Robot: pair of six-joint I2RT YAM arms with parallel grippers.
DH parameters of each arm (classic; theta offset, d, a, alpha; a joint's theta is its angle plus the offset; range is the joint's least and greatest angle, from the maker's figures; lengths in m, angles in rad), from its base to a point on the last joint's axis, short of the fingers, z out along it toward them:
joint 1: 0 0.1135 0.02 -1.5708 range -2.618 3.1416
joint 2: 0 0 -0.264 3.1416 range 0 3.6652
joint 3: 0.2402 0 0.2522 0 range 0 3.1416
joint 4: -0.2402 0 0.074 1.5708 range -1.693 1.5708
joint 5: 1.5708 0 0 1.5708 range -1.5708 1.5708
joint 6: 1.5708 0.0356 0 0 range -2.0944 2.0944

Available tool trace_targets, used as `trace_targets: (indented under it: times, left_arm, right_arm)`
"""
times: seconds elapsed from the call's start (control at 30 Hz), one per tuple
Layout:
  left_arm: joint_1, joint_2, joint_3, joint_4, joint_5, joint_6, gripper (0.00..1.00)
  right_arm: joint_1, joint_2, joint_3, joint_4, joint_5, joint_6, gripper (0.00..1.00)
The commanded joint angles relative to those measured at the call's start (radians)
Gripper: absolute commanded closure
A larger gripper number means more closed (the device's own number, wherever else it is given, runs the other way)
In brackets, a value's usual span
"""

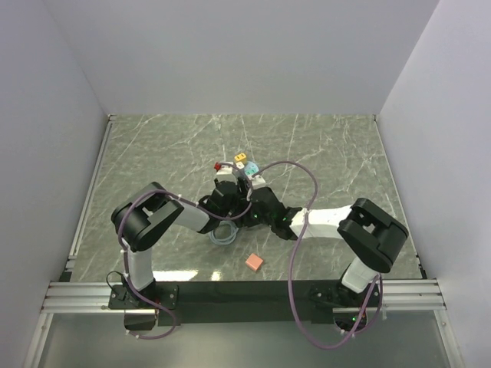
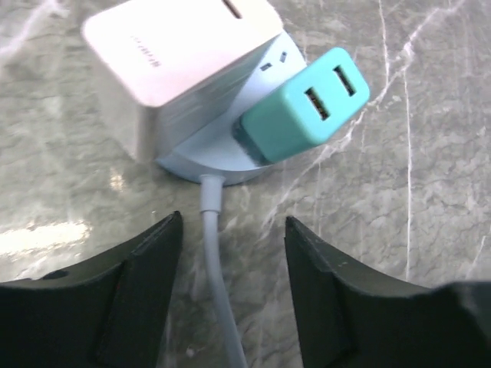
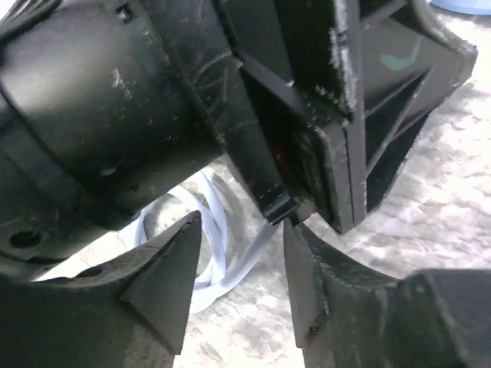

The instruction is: Insert the plug

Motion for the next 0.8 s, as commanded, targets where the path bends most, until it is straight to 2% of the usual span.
trace_targets:
  times: [0.0,0.03,0.13,0.17,0.2,0.23,0.27,0.47,0.6,0.77]
  left_arm:
    - [-0.005,0.033,0.035,0.008,0.054,0.000,0.39]
    - [-0.005,0.038,0.039,0.002,0.053,0.003,0.41]
    - [-0.002,0.051,0.029,-0.015,0.024,0.022,0.57]
    - [0.001,0.056,0.025,-0.021,0.021,0.025,0.70]
    - [0.008,0.059,0.020,-0.020,0.025,0.026,0.78]
    - [0.021,0.062,0.013,-0.015,0.031,0.028,0.96]
    - [0.027,0.064,-0.006,0.000,0.040,0.033,1.00]
    - [0.044,0.007,-0.136,0.130,0.112,0.172,1.00]
    - [0.046,-0.014,-0.176,0.137,0.152,0.241,1.00]
    - [0.049,-0.031,-0.210,0.115,0.204,0.298,1.00]
  right_arm:
    - [0.005,-0.074,-0.028,0.041,0.009,0.000,0.44]
    - [0.004,-0.092,-0.032,0.005,0.032,-0.011,0.43]
    - [0.001,-0.183,-0.054,-0.074,0.116,-0.043,0.39]
    - [0.001,-0.231,-0.062,-0.089,0.144,-0.049,0.36]
    - [0.001,-0.255,-0.075,-0.104,0.152,-0.064,0.35]
    - [-0.001,-0.278,-0.083,-0.133,0.164,-0.068,0.34]
    - [0.001,-0.322,-0.098,-0.144,0.169,-0.069,0.33]
    - [0.007,-0.451,-0.144,-0.267,0.143,-0.110,0.31]
    - [0.008,-0.562,-0.163,-0.325,0.143,-0.166,0.30]
    - [0.024,-0.638,-0.193,-0.401,0.005,-0.209,0.29]
